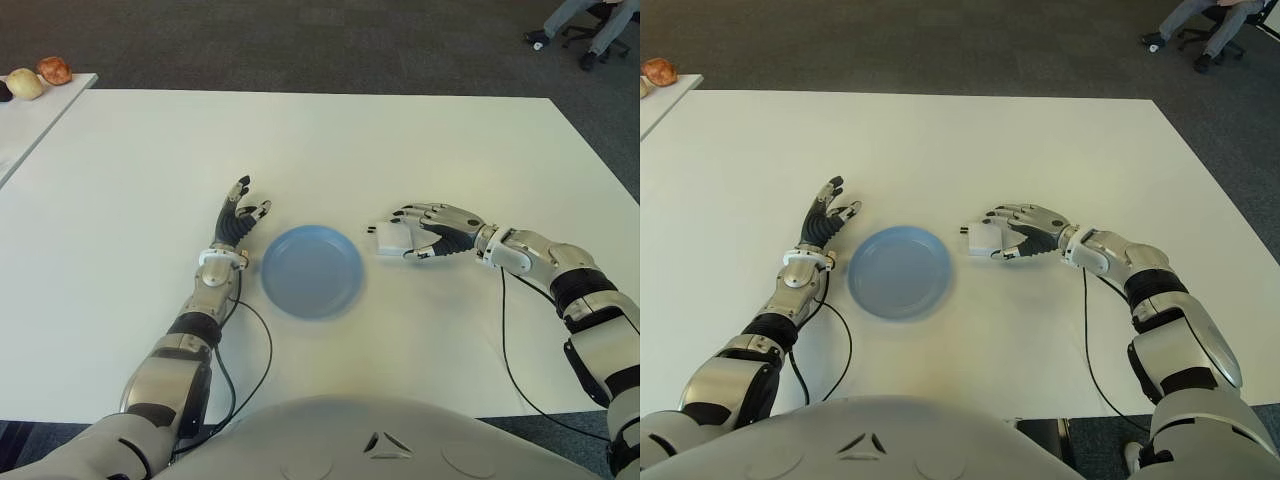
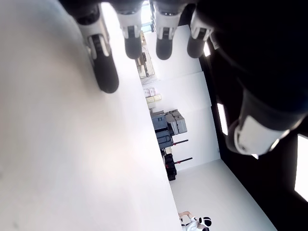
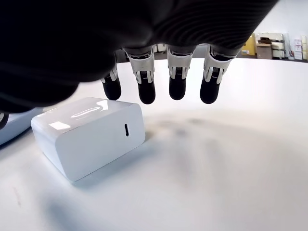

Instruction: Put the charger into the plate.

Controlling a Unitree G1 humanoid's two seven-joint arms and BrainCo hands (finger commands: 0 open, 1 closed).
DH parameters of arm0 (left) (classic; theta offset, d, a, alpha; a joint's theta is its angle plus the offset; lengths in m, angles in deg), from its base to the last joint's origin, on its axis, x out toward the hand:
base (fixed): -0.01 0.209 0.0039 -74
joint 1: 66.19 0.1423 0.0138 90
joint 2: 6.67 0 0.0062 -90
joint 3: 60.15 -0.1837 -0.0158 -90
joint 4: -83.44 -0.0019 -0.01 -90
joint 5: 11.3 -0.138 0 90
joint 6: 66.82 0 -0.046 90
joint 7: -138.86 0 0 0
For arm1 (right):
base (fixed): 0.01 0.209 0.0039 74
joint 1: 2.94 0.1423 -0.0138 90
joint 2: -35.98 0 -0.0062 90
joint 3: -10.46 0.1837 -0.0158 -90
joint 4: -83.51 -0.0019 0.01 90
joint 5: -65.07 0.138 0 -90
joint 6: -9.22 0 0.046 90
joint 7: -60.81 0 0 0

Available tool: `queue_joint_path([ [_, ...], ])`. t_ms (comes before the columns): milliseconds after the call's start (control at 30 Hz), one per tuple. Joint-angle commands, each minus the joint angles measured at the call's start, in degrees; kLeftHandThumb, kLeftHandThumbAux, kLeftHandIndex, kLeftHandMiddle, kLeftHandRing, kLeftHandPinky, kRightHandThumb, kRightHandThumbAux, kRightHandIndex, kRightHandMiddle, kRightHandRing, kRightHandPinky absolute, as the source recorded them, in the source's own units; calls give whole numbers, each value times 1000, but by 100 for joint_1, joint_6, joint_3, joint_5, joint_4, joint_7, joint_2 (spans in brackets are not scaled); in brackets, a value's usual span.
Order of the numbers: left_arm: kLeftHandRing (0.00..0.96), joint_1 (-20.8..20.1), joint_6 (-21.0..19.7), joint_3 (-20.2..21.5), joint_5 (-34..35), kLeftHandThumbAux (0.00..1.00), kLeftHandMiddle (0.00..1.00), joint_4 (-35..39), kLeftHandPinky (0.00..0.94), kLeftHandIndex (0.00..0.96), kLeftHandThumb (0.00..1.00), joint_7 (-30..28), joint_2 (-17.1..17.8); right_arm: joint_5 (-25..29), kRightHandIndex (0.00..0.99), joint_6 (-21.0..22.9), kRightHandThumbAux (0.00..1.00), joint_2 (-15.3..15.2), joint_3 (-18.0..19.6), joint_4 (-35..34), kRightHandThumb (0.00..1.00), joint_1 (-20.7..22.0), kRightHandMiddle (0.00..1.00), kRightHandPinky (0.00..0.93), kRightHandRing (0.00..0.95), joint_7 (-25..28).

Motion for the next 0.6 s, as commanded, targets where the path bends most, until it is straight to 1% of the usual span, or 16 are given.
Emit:
queue_joint_path([
  [33, 56, 526, -521, -122, -169, 620, 66, -373, 42, 41, 0, -91, -74, -129, 0, 99, 117, 36, -109, 77, 297, -9, 0, 0, 0, -45],
  [300, 54, 532, -587, -135, -182, 616, 65, -332, 36, 37, 0, -70, -80, -154, 0, 151, 115, 128, -200, 138, 292, 32, 0, 0, 0, -125],
  [467, 55, 545, -525, -144, -196, 614, 68, -335, 36, 38, 0, -73, -69, -306, 0, 265, 119, 212, -312, 109, 283, 92, 0, 0, 0, -253],
  [600, 55, 547, -553, -149, -187, 614, 65, -329, 39, 38, 0, -100, -78, -504, 0, 363, 123, 258, -441, 92, 275, 187, 0, 0, 0, -388],
])
